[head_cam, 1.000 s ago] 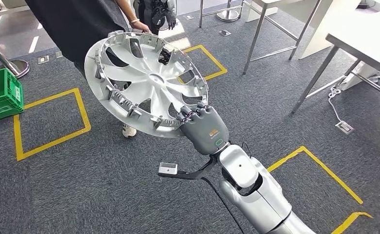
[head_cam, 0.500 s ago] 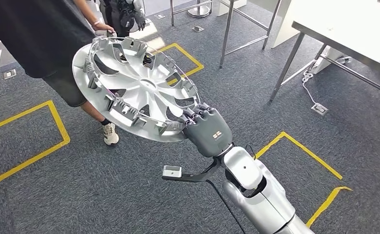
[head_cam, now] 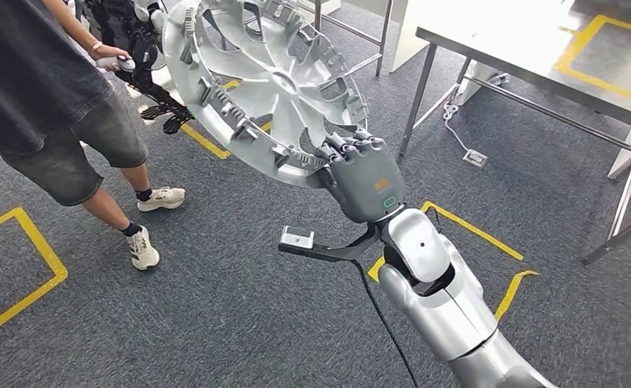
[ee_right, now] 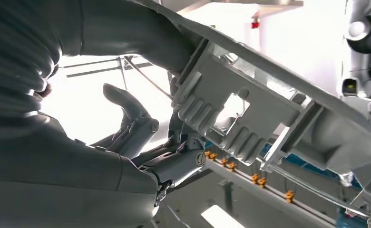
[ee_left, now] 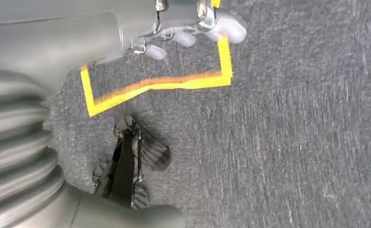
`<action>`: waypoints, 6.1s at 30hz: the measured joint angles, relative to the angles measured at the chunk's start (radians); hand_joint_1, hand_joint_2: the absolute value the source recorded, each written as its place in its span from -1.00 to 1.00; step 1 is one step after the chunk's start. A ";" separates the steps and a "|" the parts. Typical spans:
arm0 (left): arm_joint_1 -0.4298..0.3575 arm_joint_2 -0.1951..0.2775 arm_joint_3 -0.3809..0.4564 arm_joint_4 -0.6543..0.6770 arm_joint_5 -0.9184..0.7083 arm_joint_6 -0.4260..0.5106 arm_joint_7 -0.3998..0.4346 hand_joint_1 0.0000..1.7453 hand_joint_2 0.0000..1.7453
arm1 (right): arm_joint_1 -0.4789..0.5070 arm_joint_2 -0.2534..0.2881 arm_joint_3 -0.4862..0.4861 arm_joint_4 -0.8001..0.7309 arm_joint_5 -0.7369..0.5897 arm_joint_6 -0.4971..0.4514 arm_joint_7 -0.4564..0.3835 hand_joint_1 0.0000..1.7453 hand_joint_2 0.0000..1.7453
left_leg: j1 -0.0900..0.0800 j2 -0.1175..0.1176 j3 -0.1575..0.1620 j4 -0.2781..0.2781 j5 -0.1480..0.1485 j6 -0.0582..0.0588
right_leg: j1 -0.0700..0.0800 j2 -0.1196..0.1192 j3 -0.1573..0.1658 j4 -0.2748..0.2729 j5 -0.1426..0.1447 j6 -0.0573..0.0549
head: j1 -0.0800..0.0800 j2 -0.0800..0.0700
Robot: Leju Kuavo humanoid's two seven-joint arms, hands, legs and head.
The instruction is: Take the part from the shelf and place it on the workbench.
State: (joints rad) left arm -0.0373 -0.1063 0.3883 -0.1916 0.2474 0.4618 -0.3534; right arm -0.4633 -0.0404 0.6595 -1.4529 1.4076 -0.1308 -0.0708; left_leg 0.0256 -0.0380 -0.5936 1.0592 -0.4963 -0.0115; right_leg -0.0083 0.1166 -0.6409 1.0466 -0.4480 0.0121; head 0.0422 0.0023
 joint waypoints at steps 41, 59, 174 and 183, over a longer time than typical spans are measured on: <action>-0.015 -0.010 0.008 -0.001 0.002 -0.060 0.016 -1.00 1.00 | 0.004 -0.004 -0.154 -0.125 0.046 -0.035 0.022 1.00 1.00 | -0.004 0.054 0.002 -0.016 0.011 0.019 | -0.005 -0.113 -0.087 0.191 -0.067 0.022 | 0.015 0.000; -0.017 -0.011 0.005 -0.001 -0.044 -0.056 -0.047 -1.00 1.00 | 0.056 0.000 -0.199 -0.154 0.063 -0.053 -0.011 1.00 1.00 | -0.012 0.060 0.022 -0.038 0.011 -0.012 | 0.004 -0.122 0.018 -0.015 -0.006 -0.011 | 0.014 0.000; -0.020 -0.003 0.005 -0.002 -0.073 -0.054 -0.047 -1.00 1.00 | 0.187 0.023 -0.356 -0.279 0.044 -0.085 -0.047 1.00 1.00 | -0.029 0.069 0.036 -0.050 -0.008 0.040 | -0.007 -0.127 0.023 0.018 0.001 0.017 | 0.001 0.000; -0.017 -0.009 0.005 -0.003 -0.073 -0.056 -0.048 -1.00 1.00 | 0.186 0.023 -0.356 -0.282 0.046 -0.084 -0.048 1.00 1.00 | -0.015 0.067 0.114 -0.050 -0.060 0.019 | -0.019 -0.129 -0.089 0.087 0.017 0.036 | 0.004 0.000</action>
State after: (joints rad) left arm -0.0541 -0.1149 0.3937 -0.1945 0.1746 0.4059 -0.4019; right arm -0.2773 -0.0173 0.3034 -1.7346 1.4534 -0.2144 -0.1188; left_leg 0.0106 0.0285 -0.4797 1.0093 -0.5566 0.0075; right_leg -0.0271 -0.0125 -0.7299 1.1334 -0.4309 0.0479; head 0.0461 0.0023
